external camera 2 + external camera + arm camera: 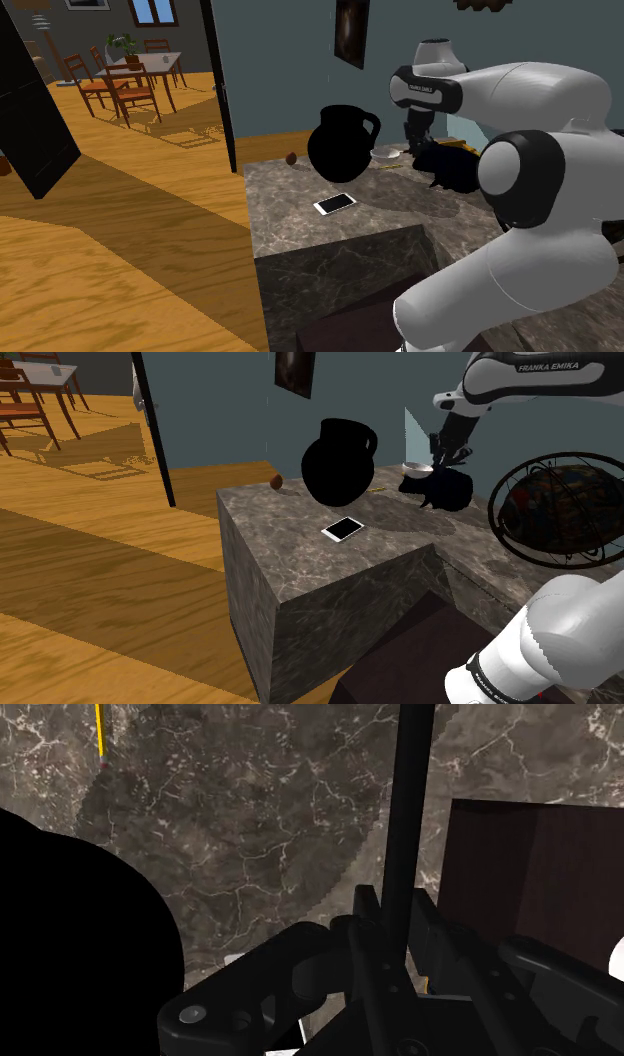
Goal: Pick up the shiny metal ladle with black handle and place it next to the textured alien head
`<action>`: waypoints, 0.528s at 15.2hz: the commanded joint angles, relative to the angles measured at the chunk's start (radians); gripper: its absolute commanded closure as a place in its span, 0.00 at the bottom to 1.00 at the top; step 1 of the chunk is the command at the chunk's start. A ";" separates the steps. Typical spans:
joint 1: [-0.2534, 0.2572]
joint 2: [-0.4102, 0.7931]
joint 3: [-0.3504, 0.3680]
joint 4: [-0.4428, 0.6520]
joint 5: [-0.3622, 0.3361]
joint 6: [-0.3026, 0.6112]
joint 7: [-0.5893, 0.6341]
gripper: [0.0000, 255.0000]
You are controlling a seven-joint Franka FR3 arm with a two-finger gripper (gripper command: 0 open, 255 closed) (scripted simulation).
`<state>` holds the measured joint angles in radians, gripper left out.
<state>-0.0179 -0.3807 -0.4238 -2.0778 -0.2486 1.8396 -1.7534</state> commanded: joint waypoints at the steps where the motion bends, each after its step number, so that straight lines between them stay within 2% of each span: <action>1: -0.019 -0.016 -0.034 -0.005 -0.012 -0.001 -0.050 1.00; 8: -0.070 -0.016 -0.160 0.021 -0.034 0.008 -0.220 1.00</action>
<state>-0.0809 -0.3972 -0.5642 -2.0609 -0.2802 1.8454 -1.9460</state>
